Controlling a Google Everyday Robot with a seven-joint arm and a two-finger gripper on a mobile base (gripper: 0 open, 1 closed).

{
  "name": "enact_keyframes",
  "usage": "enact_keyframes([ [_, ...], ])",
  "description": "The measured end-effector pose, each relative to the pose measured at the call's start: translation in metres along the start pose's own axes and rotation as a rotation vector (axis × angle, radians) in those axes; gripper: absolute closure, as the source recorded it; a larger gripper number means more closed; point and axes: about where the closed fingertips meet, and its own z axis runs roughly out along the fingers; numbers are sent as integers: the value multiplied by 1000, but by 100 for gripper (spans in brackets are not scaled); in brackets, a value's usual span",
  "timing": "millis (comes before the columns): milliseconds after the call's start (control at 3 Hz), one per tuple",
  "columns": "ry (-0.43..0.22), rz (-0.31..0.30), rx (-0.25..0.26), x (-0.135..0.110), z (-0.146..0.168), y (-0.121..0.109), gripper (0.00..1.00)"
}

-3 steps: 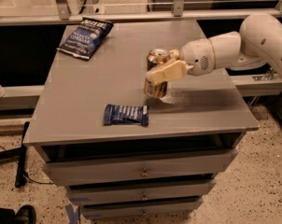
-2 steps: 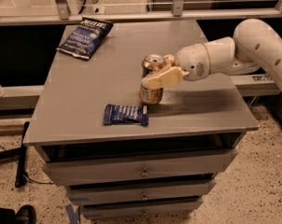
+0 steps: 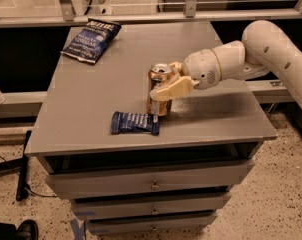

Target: Move orange can near rxbar blueberry

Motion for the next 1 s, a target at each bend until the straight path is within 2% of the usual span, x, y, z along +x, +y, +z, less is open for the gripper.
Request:
enact_keyframes([
  [667, 50, -91, -44, -2, 2, -34, 12],
  [1000, 56, -105, -48, -3, 1, -41, 0],
])
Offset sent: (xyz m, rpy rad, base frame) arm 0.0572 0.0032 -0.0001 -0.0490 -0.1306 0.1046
